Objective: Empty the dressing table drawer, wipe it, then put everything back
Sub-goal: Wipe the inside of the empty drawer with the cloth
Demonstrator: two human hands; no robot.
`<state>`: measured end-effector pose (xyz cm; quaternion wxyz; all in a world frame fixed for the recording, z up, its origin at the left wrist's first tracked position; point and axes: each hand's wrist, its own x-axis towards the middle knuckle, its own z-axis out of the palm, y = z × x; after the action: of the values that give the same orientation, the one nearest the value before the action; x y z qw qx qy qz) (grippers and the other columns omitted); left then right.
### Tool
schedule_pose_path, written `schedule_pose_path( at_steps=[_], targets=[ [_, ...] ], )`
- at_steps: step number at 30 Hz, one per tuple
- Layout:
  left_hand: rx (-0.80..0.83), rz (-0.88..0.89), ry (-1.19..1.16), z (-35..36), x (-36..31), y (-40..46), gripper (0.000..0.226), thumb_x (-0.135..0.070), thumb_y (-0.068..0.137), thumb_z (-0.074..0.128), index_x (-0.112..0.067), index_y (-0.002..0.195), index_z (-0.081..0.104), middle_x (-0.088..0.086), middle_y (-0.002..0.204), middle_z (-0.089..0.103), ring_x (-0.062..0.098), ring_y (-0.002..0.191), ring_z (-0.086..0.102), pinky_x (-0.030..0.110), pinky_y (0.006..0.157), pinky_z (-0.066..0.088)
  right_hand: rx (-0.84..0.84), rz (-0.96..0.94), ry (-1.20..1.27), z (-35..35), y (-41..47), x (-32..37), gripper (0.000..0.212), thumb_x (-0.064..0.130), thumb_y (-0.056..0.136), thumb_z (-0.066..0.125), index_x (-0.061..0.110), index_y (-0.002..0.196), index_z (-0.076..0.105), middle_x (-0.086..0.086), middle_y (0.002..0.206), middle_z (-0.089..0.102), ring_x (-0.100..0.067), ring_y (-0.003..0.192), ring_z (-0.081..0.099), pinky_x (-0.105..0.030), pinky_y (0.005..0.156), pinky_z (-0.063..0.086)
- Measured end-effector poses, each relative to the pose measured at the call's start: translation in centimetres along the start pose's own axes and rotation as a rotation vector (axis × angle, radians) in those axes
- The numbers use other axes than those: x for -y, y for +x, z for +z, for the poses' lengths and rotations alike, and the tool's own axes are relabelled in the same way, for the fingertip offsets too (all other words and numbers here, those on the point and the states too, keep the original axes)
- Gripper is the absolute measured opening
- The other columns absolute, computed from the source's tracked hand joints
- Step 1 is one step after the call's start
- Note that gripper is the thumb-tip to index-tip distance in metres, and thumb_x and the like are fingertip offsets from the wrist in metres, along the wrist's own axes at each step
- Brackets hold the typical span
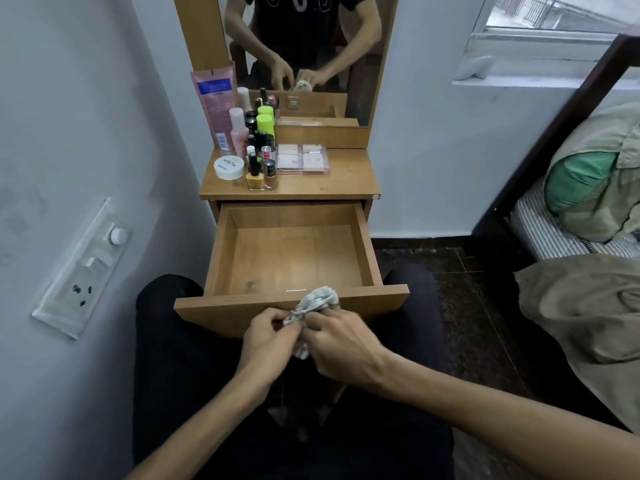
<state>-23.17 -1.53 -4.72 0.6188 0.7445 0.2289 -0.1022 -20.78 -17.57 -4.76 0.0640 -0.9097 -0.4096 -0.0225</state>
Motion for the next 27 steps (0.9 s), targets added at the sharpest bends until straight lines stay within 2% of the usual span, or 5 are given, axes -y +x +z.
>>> schedule_pose_path(
  at_steps=[7, 12, 16, 23, 27],
  targets=[
    [0.041, -0.065, -0.18, 8.2, -1.3, 0.0, 0.017, -0.026, 0.079, 0.074, -0.017, 0.093, 0.072, 0.009, 0.089, 0.08, 0.029, 0.087, 0.078, 0.044, 0.081, 0.065, 0.086, 0.16, -0.145, -3.1, -3.9, -4.2, 0.022, 0.024, 0.055, 0.085, 0.016, 0.074, 0.079, 0.001, 0.074, 0.072, -0.025, 0.064, 0.072, -0.03, 0.052, 0.054],
    [-0.06, -0.22, -0.324, 9.1, 1.0, 0.6, 0.034, -0.039, 0.072, 0.075, -0.021, 0.1, 0.078, 0.0, 0.093, 0.081, 0.02, 0.093, 0.077, 0.045, 0.093, 0.062, 0.321, 0.218, -0.077, -1.0, -2.5, -4.3, 0.03, 0.017, 0.088, 0.066, 0.008, 0.116, 0.073, -0.011, 0.119, 0.071, -0.036, 0.104, 0.069, -0.045, 0.081, 0.06],
    [-0.159, -0.367, -0.589, 8.1, -0.1, -2.6, 0.02, 0.002, 0.093, 0.06, -0.005, 0.103, 0.076, 0.003, 0.08, 0.076, 0.015, 0.076, 0.068, 0.026, 0.062, 0.058, 0.433, 0.158, -0.027, 1.5, -1.7, -3.2, 0.033, 0.017, 0.086, 0.073, 0.007, 0.118, 0.072, -0.016, 0.124, 0.069, -0.039, 0.109, 0.067, -0.047, 0.087, 0.059],
    [-0.423, -0.387, -0.709, 0.9, -1.2, -3.3, 0.031, 0.013, 0.084, 0.055, 0.004, 0.109, 0.071, 0.009, 0.073, 0.071, 0.022, 0.067, 0.058, 0.031, 0.058, 0.046, 0.286, -0.088, 0.374, 3.0, 2.2, 0.7, 0.045, 0.002, 0.07, 0.069, 0.01, 0.114, 0.061, -0.02, 0.128, 0.064, -0.039, 0.118, 0.059, -0.043, 0.098, 0.054],
    [-0.487, -0.292, -0.752, -1.7, -2.4, -3.7, 0.033, 0.007, 0.087, 0.056, -0.005, 0.112, 0.074, 0.017, 0.107, 0.073, 0.029, 0.091, 0.067, 0.035, 0.076, 0.052, 0.175, -0.114, 0.496, 2.5, 4.3, 3.8, 0.071, 0.0, 0.068, 0.075, 0.008, 0.136, 0.055, -0.019, 0.14, 0.062, -0.035, 0.136, 0.053, -0.044, 0.114, 0.046]
  ],
)
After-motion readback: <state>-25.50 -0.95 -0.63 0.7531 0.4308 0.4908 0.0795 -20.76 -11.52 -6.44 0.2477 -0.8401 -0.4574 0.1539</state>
